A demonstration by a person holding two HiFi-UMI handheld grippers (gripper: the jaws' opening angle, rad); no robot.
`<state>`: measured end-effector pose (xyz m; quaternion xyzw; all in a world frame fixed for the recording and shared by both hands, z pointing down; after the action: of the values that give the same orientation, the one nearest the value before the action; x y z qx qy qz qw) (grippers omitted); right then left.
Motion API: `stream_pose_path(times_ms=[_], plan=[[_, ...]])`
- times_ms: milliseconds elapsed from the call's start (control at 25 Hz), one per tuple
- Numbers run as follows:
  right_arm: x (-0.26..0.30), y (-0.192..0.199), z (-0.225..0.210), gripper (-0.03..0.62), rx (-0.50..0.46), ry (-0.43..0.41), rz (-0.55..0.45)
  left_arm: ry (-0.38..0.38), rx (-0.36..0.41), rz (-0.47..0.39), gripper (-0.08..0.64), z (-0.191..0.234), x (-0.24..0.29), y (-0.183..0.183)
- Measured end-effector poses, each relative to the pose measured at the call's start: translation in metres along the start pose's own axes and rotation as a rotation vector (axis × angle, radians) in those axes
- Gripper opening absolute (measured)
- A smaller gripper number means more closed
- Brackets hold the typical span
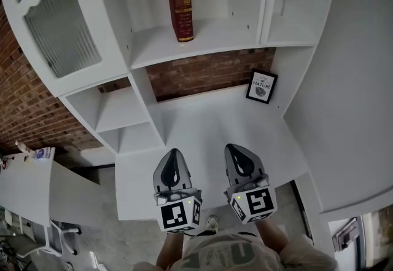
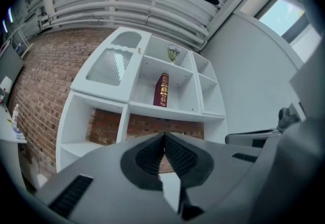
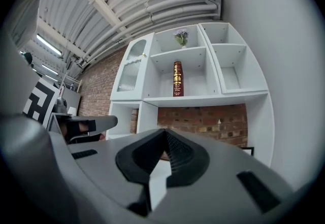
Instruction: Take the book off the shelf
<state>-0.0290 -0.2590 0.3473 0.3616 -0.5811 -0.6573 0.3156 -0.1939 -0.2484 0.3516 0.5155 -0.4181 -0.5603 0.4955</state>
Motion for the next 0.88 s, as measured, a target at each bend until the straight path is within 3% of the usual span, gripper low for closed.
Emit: stream_pose_path(times_ms=[320, 880], plan=[[0.029, 0.008, -0.020, 0.014, 0.003, 0.015, 0.027, 0.011, -0.060, 0.042, 0.012, -0.003, 0.038, 0.019], [0.043, 0.015, -0.056, 0.014, 0.057, 0.002, -0.010, -0.055, -0.023, 0.017, 0.012, -0.017, 0.047, 0.006]])
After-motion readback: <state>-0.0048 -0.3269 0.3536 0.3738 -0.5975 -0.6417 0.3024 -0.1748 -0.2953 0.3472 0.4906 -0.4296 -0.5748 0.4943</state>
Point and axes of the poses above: the fingertips, and each gripper's own axes: x forward along the fingers, z to its left, y out of its underside, the point moved 3 cm from there along -x, backward along the fingers, and after that the axes turned 6 degrees about -y, right-handed, at the moved point
